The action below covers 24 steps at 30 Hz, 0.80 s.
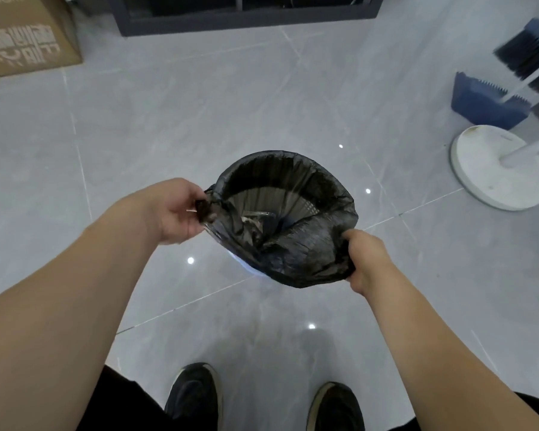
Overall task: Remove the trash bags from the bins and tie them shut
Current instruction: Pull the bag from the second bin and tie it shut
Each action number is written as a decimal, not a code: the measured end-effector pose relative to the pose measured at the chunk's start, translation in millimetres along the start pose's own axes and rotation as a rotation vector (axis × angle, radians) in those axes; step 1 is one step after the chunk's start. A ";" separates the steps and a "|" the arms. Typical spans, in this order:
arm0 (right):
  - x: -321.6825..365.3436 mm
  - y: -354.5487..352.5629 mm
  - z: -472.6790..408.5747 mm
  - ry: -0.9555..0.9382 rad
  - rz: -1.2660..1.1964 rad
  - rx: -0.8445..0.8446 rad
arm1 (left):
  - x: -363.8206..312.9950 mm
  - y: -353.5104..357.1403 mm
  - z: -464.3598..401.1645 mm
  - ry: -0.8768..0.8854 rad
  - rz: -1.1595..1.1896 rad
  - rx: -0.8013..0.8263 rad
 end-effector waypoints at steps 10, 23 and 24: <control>31.2 -7.7 -3.0 -0.108 0.037 -0.034 | -16.6 28.4 1.3 0.408 -0.223 -0.143; 99.1 -1.3 -3.5 -0.419 -0.583 -0.062 | -64.1 81.8 9.0 0.461 0.539 0.430; 104.2 -0.9 -0.4 -0.407 -0.668 0.000 | -67.6 85.8 15.3 0.464 0.611 0.466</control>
Point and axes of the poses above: each hand's wrist, its own z-axis away from the middle knuckle, its own y-axis out of the palm, x = y × z, the point moved 5 cm from there along -z, towards the middle knuckle, and after that the axes turned 7 degrees about z, right-handed, at the moved point
